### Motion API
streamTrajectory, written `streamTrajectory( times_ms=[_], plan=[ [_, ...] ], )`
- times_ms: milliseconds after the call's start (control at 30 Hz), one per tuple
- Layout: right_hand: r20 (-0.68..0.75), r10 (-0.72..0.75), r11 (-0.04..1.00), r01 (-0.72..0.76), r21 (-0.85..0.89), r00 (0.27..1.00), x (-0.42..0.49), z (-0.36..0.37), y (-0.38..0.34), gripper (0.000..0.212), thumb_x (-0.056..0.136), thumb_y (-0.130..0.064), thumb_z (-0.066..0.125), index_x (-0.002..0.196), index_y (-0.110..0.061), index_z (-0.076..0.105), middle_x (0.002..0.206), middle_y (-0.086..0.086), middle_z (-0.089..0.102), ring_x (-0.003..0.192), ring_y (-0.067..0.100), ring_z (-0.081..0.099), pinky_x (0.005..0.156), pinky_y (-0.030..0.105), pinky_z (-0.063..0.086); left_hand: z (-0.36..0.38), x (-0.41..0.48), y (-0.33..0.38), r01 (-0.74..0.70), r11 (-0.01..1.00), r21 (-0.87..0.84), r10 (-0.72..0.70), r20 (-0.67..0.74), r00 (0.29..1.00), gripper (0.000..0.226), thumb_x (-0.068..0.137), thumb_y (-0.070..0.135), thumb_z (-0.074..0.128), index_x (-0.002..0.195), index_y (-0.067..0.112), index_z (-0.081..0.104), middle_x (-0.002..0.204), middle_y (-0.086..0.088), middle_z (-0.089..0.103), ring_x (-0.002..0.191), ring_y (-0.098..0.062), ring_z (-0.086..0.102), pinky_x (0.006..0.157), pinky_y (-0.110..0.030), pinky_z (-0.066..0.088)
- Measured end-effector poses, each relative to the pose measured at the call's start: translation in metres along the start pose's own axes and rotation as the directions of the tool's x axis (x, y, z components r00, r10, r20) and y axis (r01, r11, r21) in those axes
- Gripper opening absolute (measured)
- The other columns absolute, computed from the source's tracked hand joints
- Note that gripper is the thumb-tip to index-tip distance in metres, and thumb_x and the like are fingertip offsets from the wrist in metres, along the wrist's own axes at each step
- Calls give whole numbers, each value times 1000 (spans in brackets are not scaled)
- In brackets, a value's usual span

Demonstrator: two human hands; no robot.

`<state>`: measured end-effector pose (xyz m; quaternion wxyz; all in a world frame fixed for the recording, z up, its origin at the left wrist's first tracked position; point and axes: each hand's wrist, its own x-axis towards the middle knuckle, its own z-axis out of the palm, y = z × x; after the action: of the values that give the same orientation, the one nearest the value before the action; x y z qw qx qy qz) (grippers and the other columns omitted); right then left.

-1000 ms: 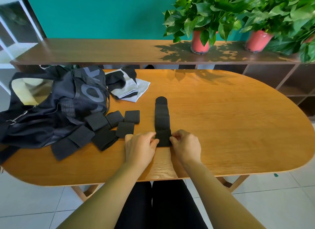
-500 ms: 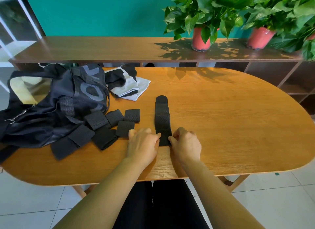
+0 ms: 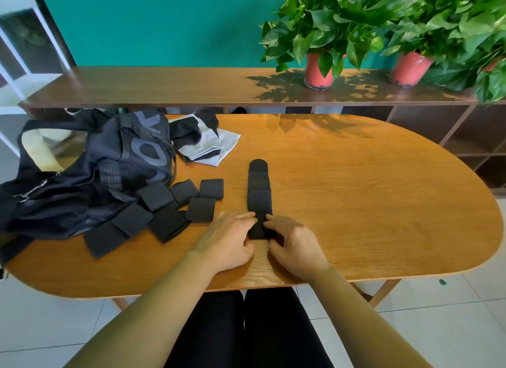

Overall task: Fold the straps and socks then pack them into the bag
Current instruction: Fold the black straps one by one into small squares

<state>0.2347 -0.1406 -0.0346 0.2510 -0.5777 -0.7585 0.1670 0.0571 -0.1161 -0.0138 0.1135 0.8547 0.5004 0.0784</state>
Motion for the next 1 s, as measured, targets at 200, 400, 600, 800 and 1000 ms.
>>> streamTrajectory(
  times_ms=[200, 400, 600, 800, 1000],
  plan=[
    [-38, -111, 994, 110, -11, 993, -16, -4, 1, 33, 79, -27, 64, 109, -16, 69, 106, -1, 70, 100, 14, 62, 84, 35, 54, -1, -20, -4, -33, 994, -105, 36, 25, 999, 61, 82, 35, 61, 141, 28, 46, 143, 12, 46, 132, -9, 38, 111, -27, 27],
    [-137, -2, 998, 10, 56, 991, -13, -6, -14, 28, 89, -39, 48, 103, -25, 68, 89, -4, 68, 79, 11, 61, 67, 32, 53, 4, -17, 0, 86, 964, -253, -100, -41, 994, 22, 95, 29, 56, 116, 32, 61, 100, 9, 65, 93, -9, 59, 78, -29, 51],
    [-130, 256, 938, -213, 275, 958, 1, 6, -12, 28, 93, -27, 57, 120, -23, 57, 93, -1, 70, 82, 16, 66, 76, 38, 54, 7, -4, 8, 224, 902, -370, -292, -140, 946, 9, 94, 27, 59, 85, 26, 61, 80, 9, 65, 72, -7, 59, 61, -24, 47],
    [-231, 319, 939, -273, 208, 919, 14, 17, -14, 18, 90, -23, 60, 105, -13, 64, 93, 3, 69, 83, 21, 63, 73, 33, 51, 5, 4, 13, 302, 886, -353, -371, -148, 917, 39, 94, 23, 59, 59, 27, 42, 57, 8, 46, 54, -6, 45, 49, -22, 28],
    [-238, 285, 958, -275, 75, 928, 22, 22, -12, 22, 91, -22, 58, 109, -12, 66, 102, 6, 65, 86, 21, 59, 66, 25, 39, 10, 7, 10, 342, 875, -341, -401, -116, 909, 33, 94, 24, 57, 64, 23, 45, 60, 8, 48, 56, -7, 46, 49, -23, 30]
  ],
)
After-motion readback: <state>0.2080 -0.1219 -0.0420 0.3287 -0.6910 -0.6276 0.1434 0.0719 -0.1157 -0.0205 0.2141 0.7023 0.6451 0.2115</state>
